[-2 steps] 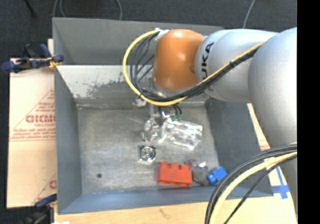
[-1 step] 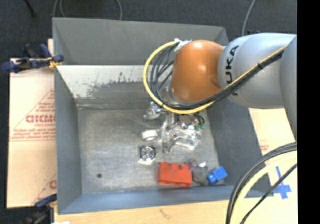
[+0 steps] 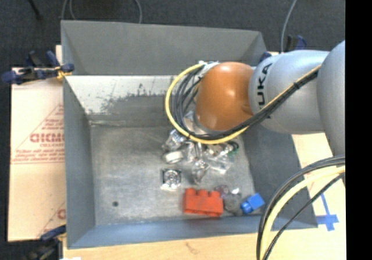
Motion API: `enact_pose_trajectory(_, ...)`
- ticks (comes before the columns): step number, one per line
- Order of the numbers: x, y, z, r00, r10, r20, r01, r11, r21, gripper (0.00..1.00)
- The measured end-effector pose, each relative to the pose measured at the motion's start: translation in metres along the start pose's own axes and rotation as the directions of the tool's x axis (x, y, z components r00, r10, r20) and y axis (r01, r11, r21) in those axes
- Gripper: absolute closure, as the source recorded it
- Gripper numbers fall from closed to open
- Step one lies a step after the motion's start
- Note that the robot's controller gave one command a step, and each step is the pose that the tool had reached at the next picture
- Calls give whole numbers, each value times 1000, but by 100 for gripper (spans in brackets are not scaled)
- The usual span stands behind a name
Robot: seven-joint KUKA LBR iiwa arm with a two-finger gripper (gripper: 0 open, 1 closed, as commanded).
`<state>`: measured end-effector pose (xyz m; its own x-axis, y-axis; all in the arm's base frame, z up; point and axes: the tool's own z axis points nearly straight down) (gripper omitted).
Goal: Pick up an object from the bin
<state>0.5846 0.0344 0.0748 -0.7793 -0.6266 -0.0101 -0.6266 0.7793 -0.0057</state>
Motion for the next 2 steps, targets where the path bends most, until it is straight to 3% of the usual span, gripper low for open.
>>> enact_pose_trajectory(1,-16,3,-1,918,-396,1,396,918,5,0)
enact_pose_trajectory(2,-43,-11,1,767,-642,-3,642,767,-10,0)
